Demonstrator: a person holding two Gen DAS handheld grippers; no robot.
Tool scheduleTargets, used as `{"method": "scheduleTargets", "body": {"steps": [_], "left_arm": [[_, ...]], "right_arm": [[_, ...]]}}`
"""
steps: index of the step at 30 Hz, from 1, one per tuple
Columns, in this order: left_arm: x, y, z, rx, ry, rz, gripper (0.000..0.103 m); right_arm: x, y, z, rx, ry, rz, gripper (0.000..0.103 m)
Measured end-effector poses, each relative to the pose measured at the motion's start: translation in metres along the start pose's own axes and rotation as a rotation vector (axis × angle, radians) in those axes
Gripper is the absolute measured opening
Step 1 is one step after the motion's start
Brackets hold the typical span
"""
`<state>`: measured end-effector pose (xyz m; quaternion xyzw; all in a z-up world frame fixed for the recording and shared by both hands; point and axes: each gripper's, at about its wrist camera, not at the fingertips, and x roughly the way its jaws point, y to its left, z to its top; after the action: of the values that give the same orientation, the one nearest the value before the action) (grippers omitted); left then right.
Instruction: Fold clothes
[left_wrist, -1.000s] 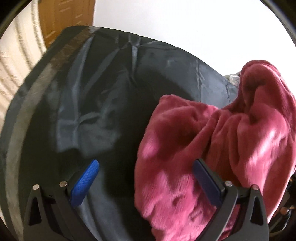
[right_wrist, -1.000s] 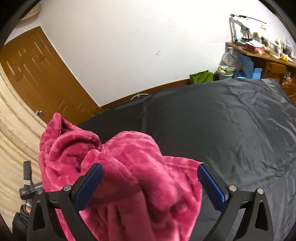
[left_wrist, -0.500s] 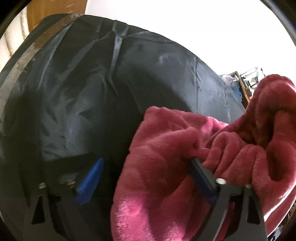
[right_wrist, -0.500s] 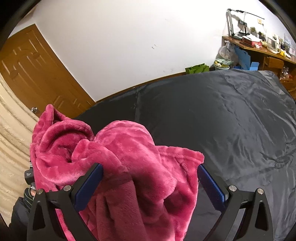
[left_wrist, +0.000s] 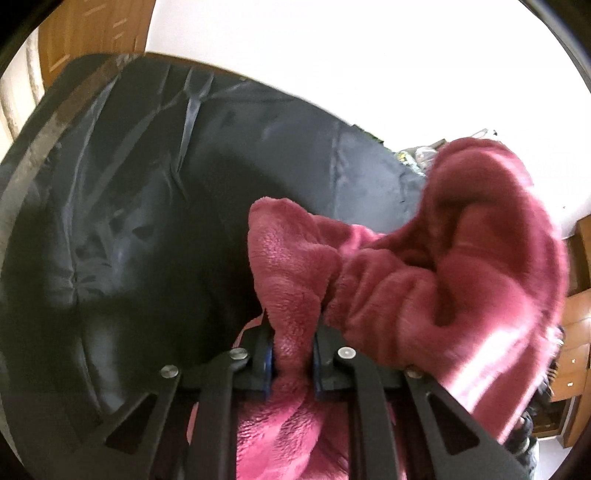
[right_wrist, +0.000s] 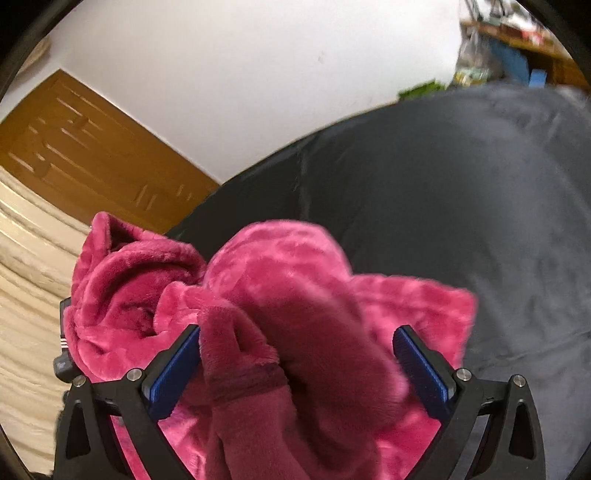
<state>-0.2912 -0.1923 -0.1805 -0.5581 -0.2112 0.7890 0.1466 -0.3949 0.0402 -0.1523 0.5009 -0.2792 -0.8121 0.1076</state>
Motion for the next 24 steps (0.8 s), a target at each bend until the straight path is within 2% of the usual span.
{"method": "scheduleTargets", "body": {"steps": [3,7,10,14,16,18,21,24], "left_arm": [[-0.024,-0.001,-0.008,0.019,-0.034,-0.018,0.015],[-0.058,-0.005,-0.025,0.026,-0.089,-0.037,0.015],[-0.072,-0.009,-0.038,0.018,-0.112,-0.026,0.015],[-0.088,-0.006,-0.066,-0.006,-0.122,-0.007,0.015],[-0.094,-0.009,-0.074,-0.007,-0.133,0.003,0.015],[-0.101,-0.016,-0.081,0.003,-0.149,0.021,0.015],[-0.101,-0.024,-0.092,0.012,-0.165,0.044,0.015],[-0.098,-0.026,-0.096,0.031,-0.16,0.072,0.024]], "right_arm": [[0.007,0.012,-0.006,-0.039,0.043,0.044,0.098],[0.004,0.043,-0.027,-0.185,0.104,0.051,0.098],[0.004,0.059,-0.054,-0.266,0.168,0.061,0.098],[0.002,0.083,-0.1,-0.449,0.241,0.014,0.098],[-0.004,0.087,-0.113,-0.471,0.261,0.044,0.098],[-0.012,0.087,-0.123,-0.474,0.269,0.076,0.098],[-0.026,0.079,-0.129,-0.478,0.257,0.073,0.098],[-0.048,0.065,-0.115,-0.442,0.186,0.068,0.098]]}}
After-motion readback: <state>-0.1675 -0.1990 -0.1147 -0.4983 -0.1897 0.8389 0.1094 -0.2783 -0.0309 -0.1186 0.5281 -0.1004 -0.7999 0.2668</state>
